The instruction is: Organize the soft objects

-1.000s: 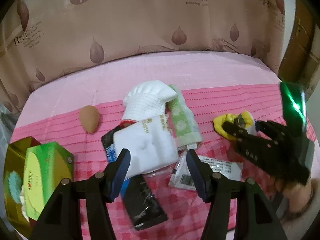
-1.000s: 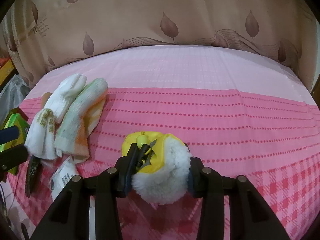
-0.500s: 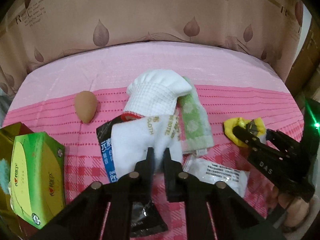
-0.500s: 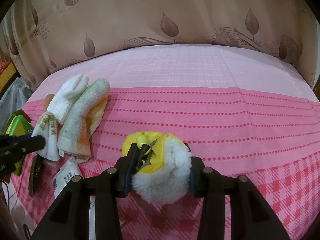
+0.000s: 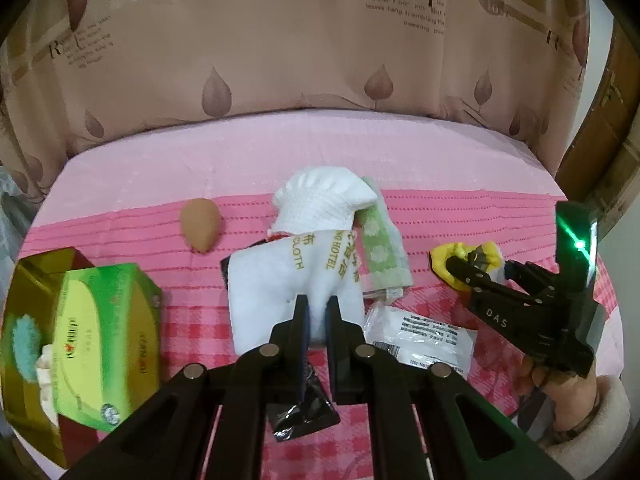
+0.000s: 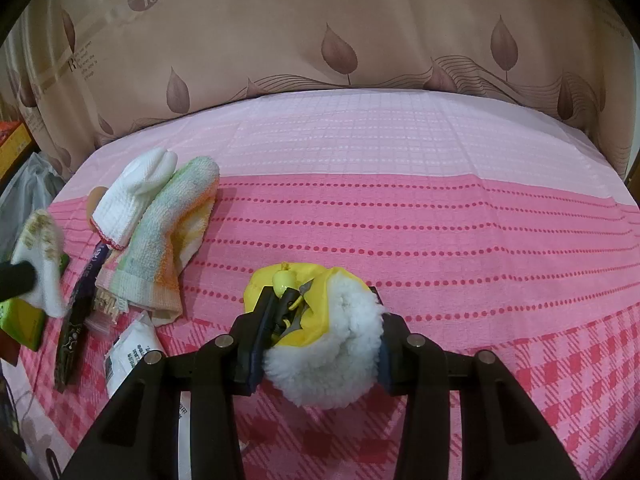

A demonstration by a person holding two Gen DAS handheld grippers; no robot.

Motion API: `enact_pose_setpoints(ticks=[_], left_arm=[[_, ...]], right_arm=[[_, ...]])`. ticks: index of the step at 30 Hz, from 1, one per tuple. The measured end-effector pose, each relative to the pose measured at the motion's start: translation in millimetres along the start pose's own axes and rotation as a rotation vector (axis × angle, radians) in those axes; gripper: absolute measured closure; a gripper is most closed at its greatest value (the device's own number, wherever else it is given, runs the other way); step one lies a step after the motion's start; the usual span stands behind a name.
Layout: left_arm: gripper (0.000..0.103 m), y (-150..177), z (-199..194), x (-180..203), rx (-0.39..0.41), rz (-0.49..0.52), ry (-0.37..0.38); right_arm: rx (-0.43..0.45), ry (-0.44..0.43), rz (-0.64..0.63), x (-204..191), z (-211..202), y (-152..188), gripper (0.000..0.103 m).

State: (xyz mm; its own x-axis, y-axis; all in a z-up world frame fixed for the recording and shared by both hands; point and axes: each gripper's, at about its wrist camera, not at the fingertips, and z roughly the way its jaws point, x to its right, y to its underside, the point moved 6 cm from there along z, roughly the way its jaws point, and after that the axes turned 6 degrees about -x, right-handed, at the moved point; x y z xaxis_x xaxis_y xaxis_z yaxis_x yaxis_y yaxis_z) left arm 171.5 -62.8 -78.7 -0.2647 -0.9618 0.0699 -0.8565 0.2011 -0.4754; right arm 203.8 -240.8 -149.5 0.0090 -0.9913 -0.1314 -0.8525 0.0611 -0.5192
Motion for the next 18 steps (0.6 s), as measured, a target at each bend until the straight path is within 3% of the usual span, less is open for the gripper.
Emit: enact_pose_setpoints(ticks=[11,18], left_arm=[[0.096,0,-32,-31,0.037,-0.032,-0.061],[0.096,-1,-61,-73,0.089,-0.087,-0.115]], right_arm=[[0.000,0.001,-0.001,-1,0,0,0.063],[-0.001,0.004,-0.003,-1,1,0,0.063]])
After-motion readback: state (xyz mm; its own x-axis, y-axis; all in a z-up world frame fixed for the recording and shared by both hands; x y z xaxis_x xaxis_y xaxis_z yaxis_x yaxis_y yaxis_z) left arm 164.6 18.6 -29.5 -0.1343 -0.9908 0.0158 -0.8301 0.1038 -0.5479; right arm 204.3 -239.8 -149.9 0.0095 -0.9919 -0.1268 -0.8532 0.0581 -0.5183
